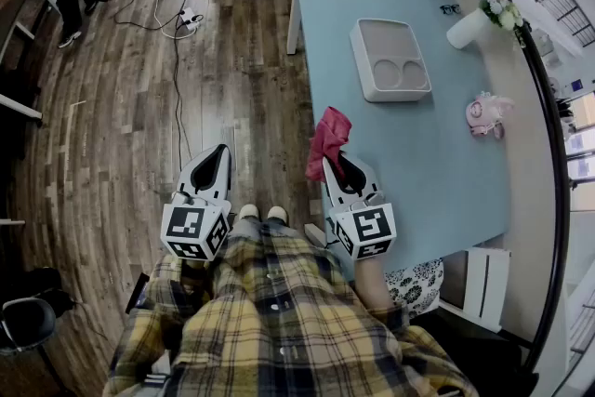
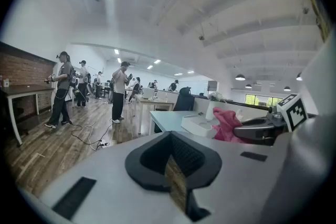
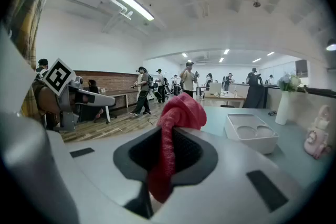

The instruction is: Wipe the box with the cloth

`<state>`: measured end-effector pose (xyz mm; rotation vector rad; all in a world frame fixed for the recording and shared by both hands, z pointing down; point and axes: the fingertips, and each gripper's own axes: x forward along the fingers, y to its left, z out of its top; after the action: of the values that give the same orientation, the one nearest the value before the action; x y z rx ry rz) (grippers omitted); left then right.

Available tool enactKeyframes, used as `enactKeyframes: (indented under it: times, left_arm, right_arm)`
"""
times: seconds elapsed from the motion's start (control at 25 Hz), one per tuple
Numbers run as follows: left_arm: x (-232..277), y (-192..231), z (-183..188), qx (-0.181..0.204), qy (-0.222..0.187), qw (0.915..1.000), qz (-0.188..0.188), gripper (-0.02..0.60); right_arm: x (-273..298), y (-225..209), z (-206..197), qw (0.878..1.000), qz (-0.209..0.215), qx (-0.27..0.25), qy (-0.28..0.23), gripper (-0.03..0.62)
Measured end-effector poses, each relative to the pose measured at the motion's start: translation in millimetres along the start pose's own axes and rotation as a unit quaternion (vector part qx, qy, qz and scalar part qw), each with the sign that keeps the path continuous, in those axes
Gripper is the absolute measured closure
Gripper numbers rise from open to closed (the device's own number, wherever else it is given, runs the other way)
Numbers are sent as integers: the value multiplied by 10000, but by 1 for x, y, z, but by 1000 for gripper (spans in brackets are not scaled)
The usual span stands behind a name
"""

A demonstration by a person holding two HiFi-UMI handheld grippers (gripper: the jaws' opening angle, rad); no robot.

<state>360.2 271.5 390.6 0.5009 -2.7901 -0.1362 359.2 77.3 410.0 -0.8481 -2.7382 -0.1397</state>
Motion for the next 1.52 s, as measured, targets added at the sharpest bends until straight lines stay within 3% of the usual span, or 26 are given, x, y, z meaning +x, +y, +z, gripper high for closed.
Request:
enactKeyframes:
  times: [0.16,0.36,0.6,1.12,1.52]
  left_arm:
    - [4,0,-3,27,101,9999,0,586]
    - [6,0,-5,51,184,9998,-38,522]
    - [19,14,-9,38,238,9997,-8,492]
    - [147,115,51,131,49,9991,-405,456]
    - [221,202,61,-86,326,9967,-739,443]
  right_arm:
    - [0,-3,-2,9999,22,162,-56,540]
    - [4,0,-5,9993,57,333,-127,540]
    - [21,-7,-5,9990,25,443,-100,540]
    - [155,-39,40,9988,-311,368,8,540]
    - [260,-48,59,9965,-628,419,360,540]
